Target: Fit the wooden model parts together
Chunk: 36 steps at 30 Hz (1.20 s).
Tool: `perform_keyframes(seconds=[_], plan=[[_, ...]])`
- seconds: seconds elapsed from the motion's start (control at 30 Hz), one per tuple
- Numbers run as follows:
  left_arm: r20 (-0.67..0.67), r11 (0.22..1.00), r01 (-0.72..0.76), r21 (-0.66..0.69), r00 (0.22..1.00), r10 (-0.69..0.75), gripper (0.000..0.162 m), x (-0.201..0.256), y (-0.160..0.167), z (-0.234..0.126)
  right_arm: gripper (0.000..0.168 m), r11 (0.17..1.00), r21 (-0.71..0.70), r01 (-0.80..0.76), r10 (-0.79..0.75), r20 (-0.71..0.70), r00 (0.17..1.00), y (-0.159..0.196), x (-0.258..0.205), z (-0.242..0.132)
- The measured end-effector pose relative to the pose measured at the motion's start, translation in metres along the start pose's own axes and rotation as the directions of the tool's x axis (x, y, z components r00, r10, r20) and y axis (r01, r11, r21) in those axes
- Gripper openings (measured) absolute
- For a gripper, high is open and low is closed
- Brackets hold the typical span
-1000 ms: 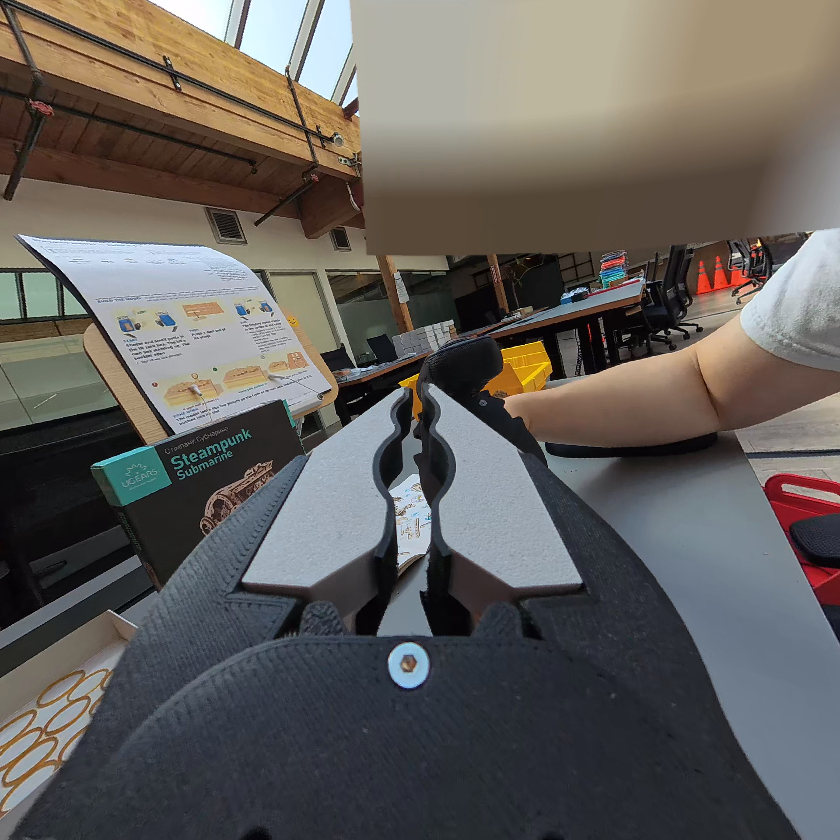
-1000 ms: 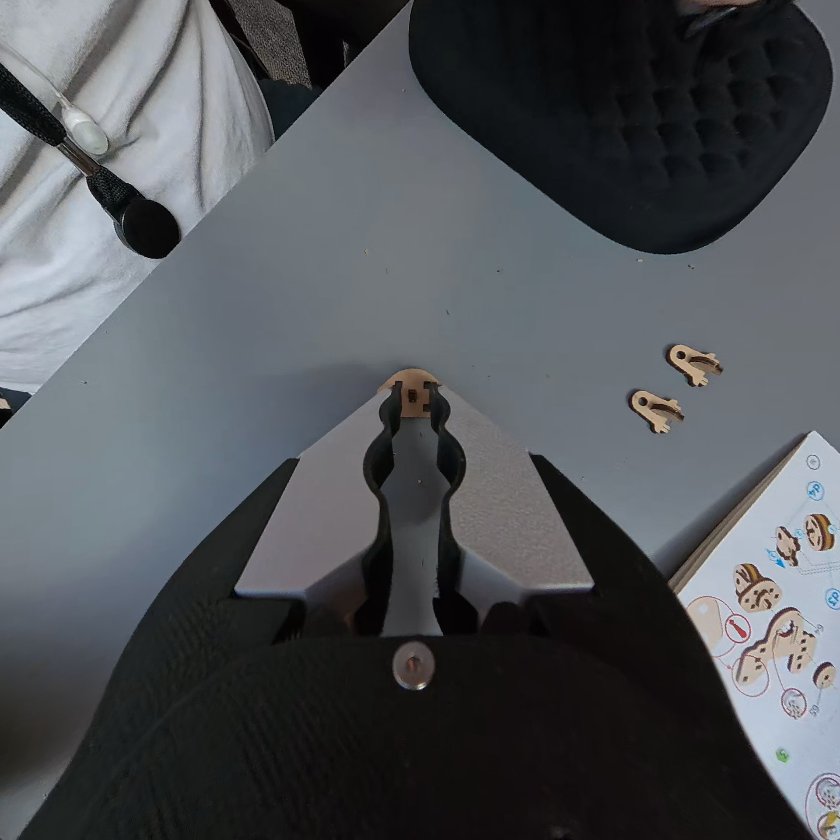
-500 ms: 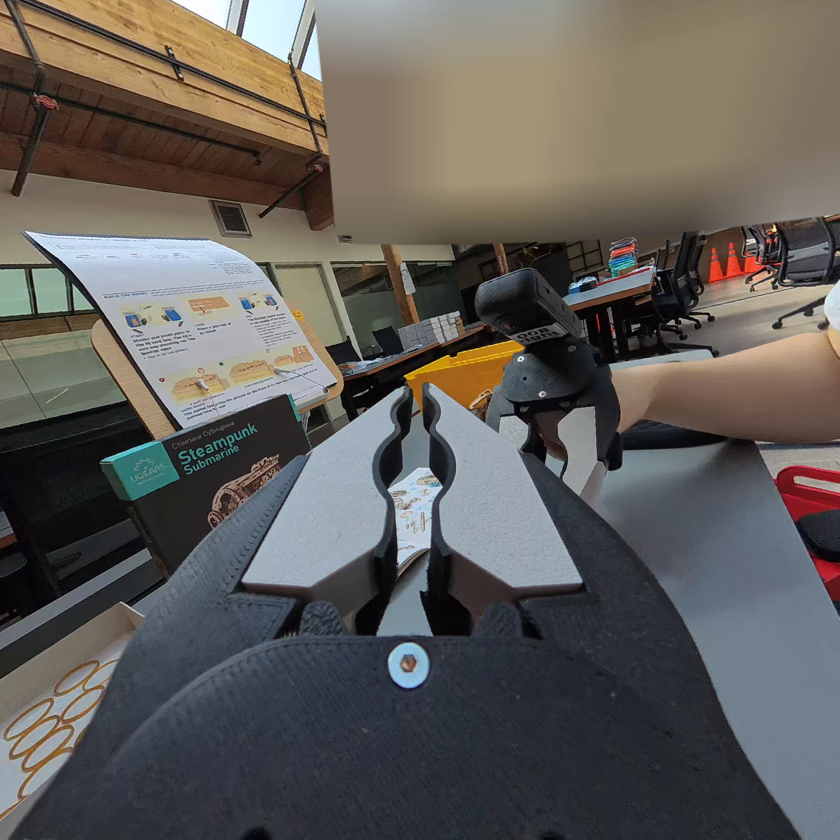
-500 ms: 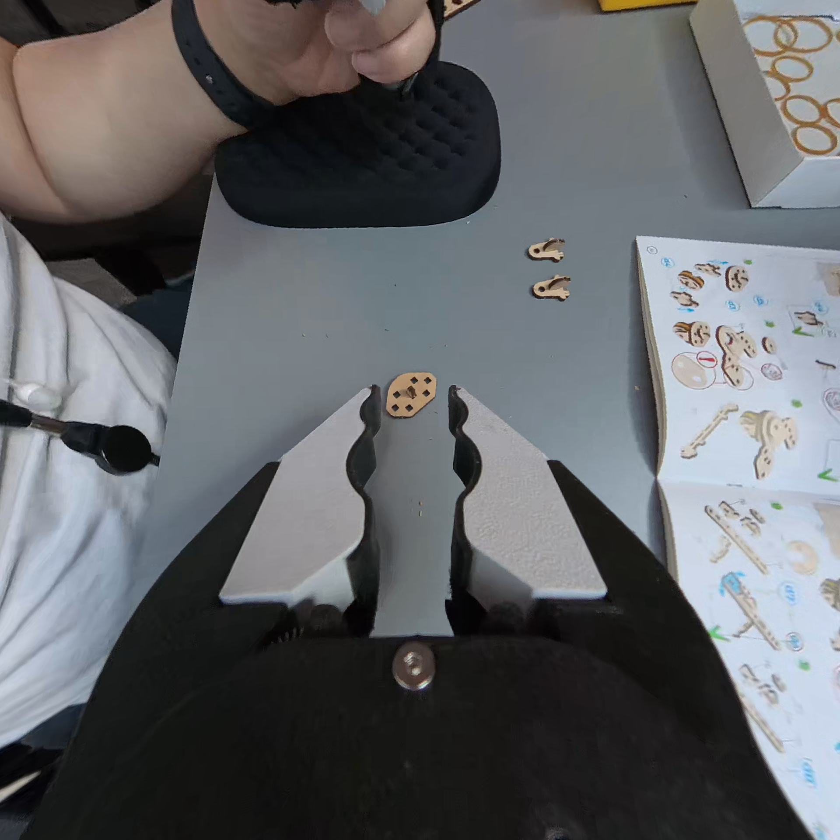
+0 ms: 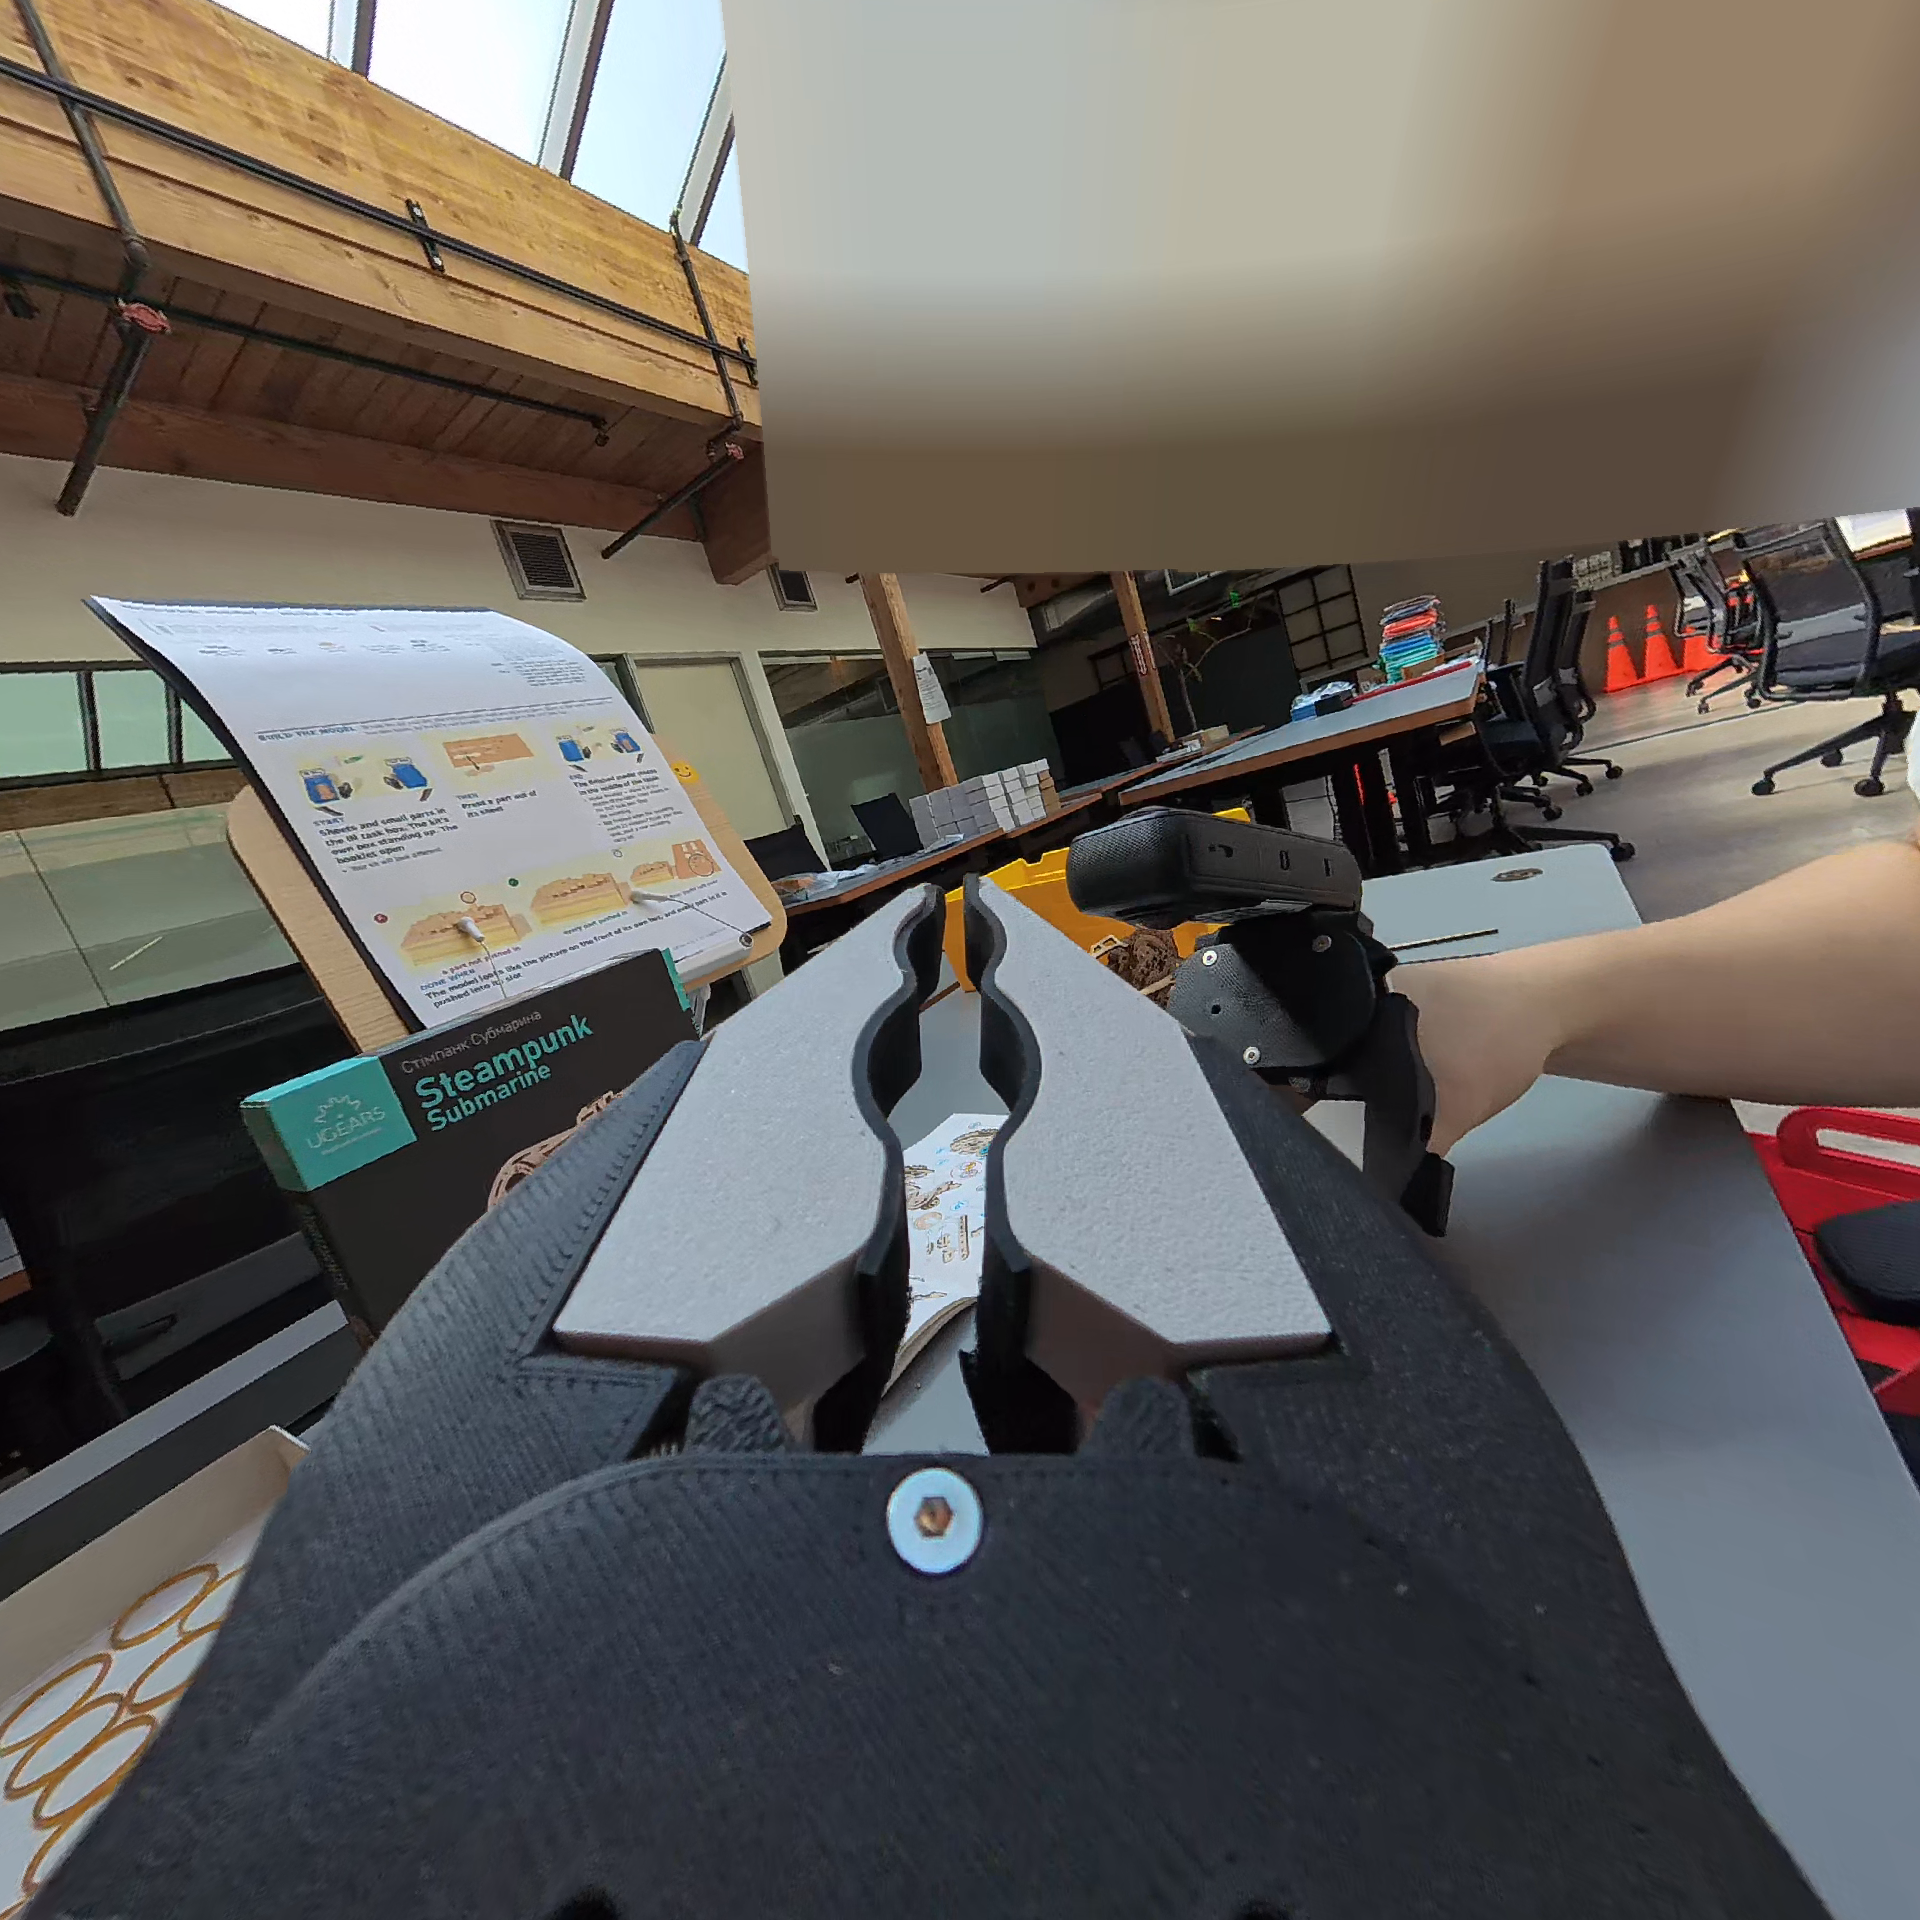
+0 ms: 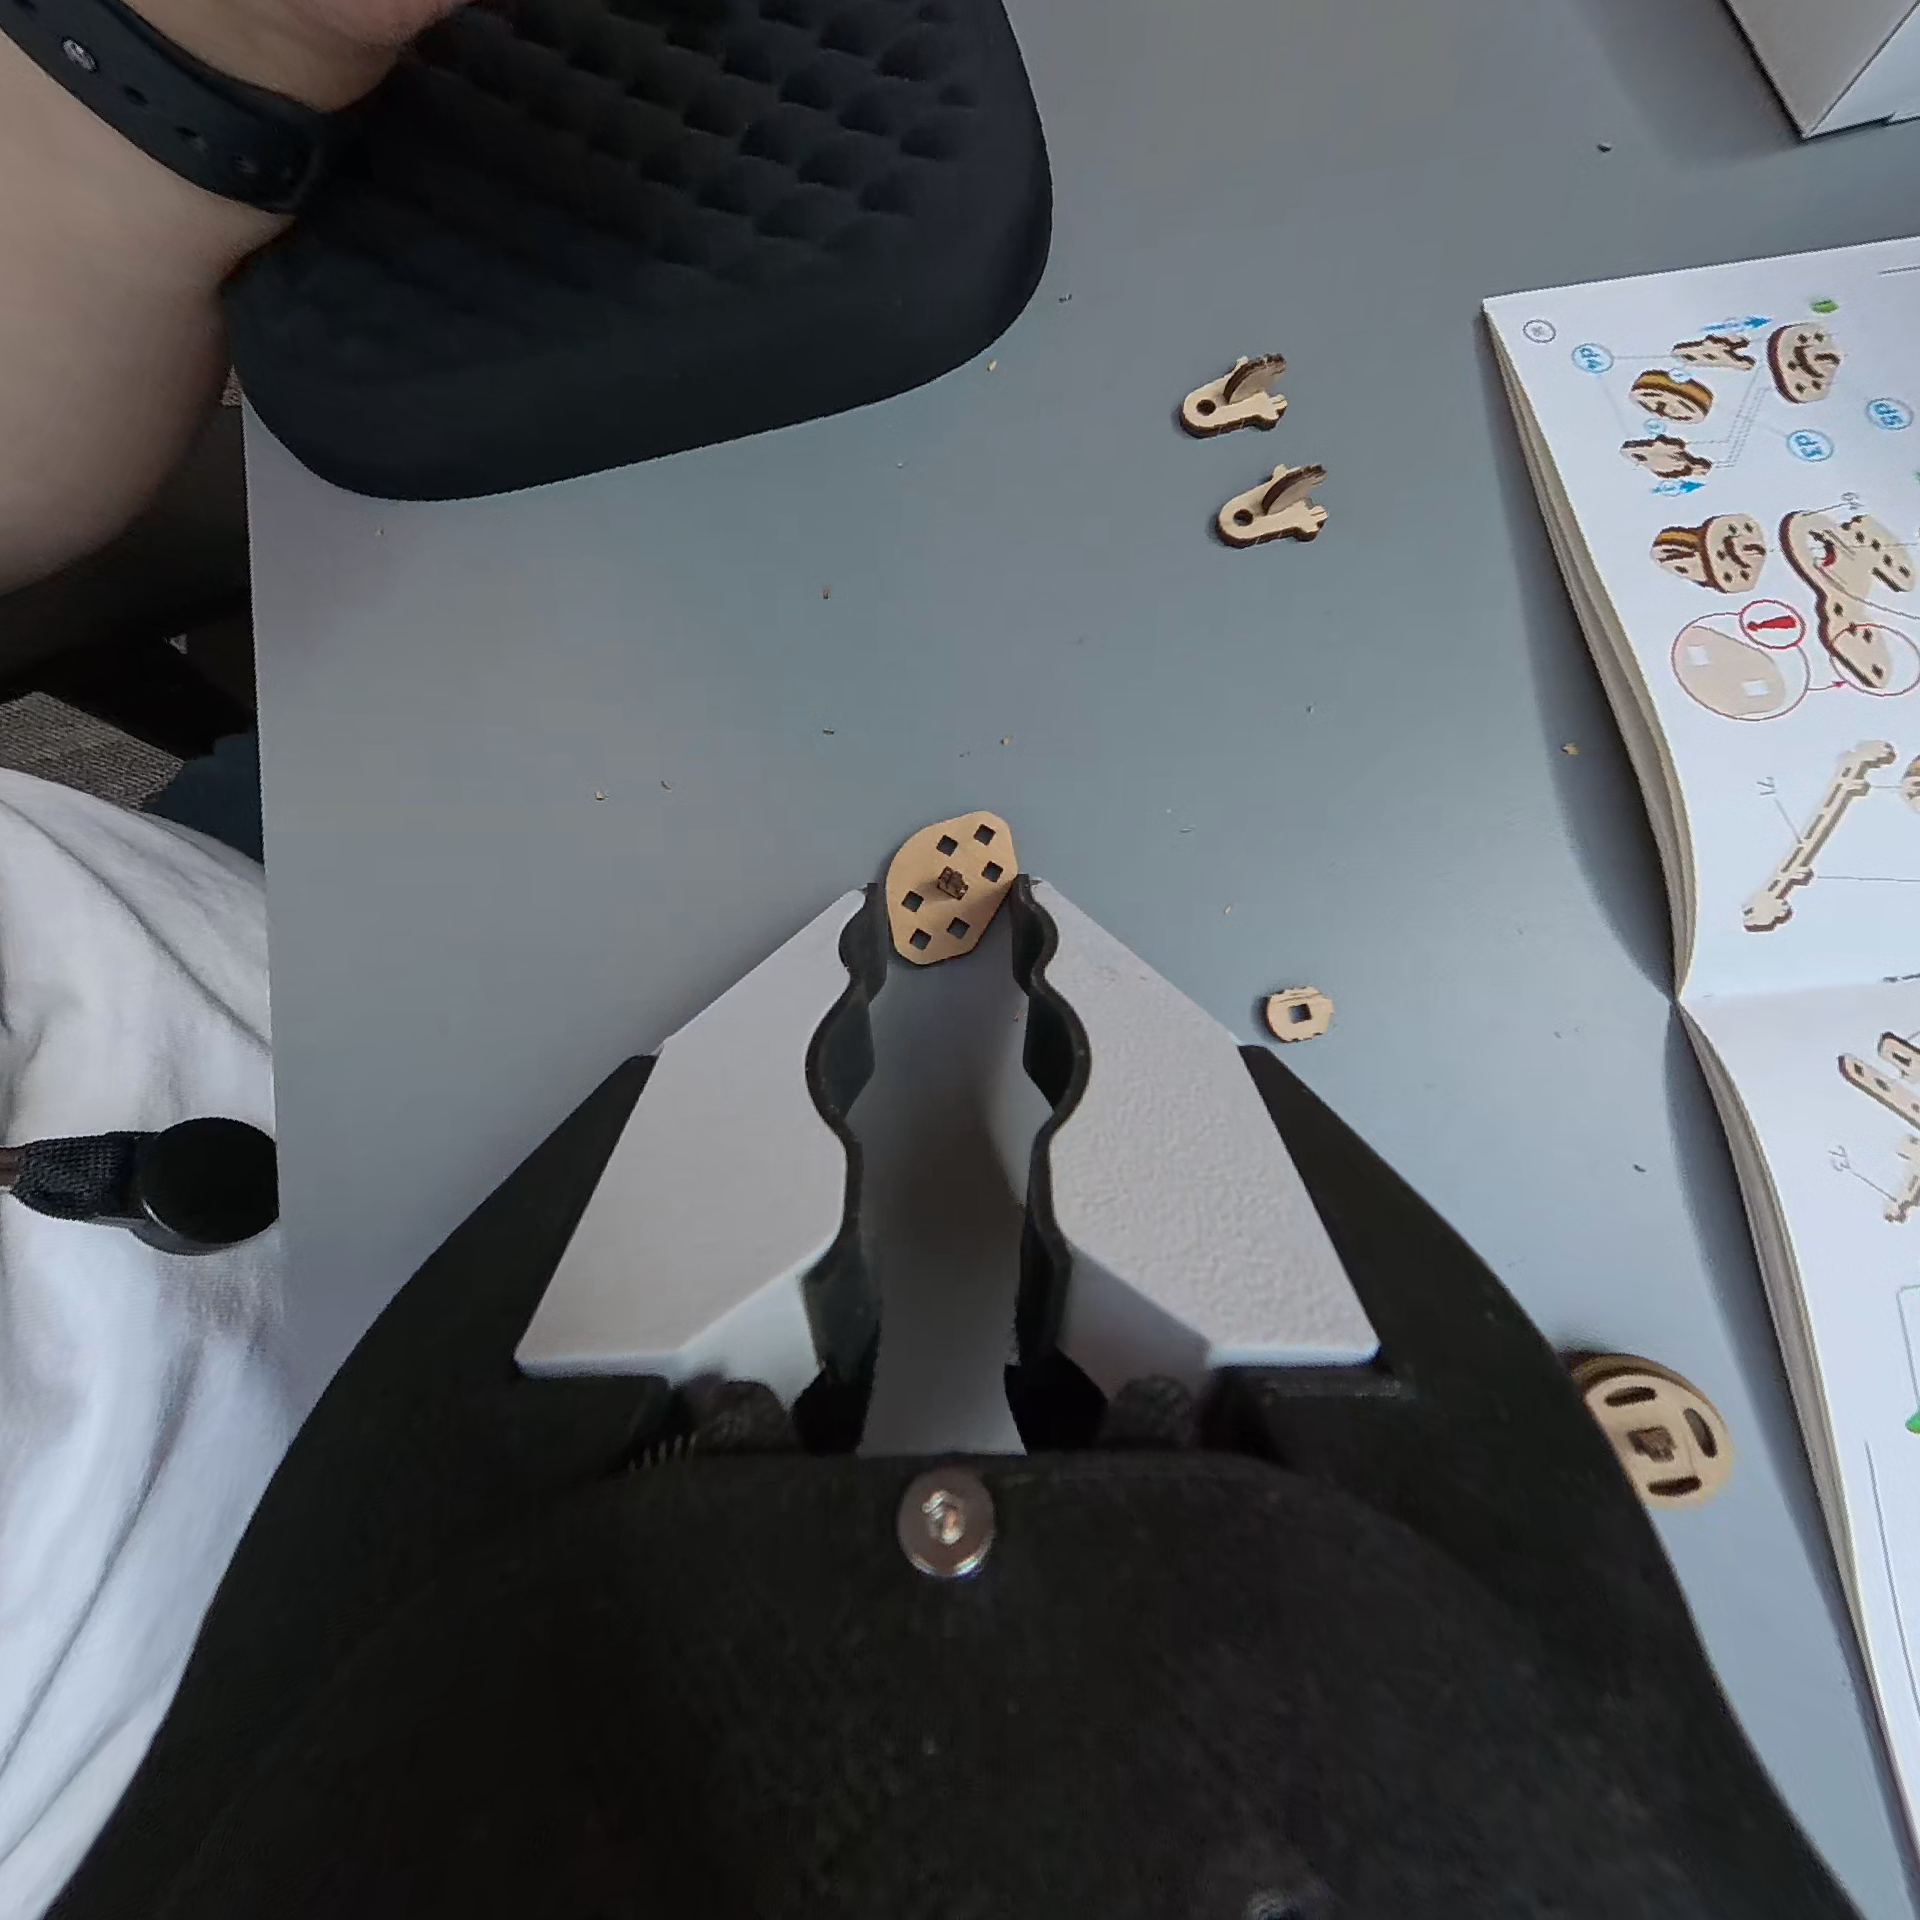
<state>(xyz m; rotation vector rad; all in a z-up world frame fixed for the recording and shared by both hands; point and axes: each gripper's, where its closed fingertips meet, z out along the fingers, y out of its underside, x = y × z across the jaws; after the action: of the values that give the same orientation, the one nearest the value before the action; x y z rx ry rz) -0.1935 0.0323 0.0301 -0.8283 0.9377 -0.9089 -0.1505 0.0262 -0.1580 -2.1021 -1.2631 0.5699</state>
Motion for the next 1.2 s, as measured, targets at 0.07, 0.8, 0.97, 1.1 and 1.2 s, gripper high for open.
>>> perform_keyframes(seconds=[0.07,0.8,0.97,1.1,1.2], plan=[[0.003,1.0,0.003,0.009,1.0,-0.003,0.001,-0.001,-0.002,-0.001,0.024,1.0,0.0,0.028,-0.028,0.02,0.999,-0.001,0.005,0.001],[0.021,1.0,0.019,0.013,1.0,-0.019,0.001,-0.005,-0.001,-0.002,0.038,0.991,0.134,0.031,-0.041,0.074,0.996,-0.017,0.012,-0.005],[0.063,0.997,0.064,0.041,0.996,-0.067,0.001,-0.019,-0.005,-0.005,0.046,0.942,0.337,-0.003,-0.016,0.052,0.999,-0.048,0.024,-0.04],[0.124,0.982,0.179,0.053,0.975,-0.185,0.001,-0.047,-0.01,-0.008,0.048,0.856,0.517,0.002,0.028,-0.049,0.998,-0.071,0.055,-0.092],[0.168,0.985,0.174,-0.022,0.971,-0.168,0.002,-0.068,-0.009,-0.003,0.044,0.842,0.535,0.067,0.011,-0.141,0.99,-0.071,0.078,-0.12]])
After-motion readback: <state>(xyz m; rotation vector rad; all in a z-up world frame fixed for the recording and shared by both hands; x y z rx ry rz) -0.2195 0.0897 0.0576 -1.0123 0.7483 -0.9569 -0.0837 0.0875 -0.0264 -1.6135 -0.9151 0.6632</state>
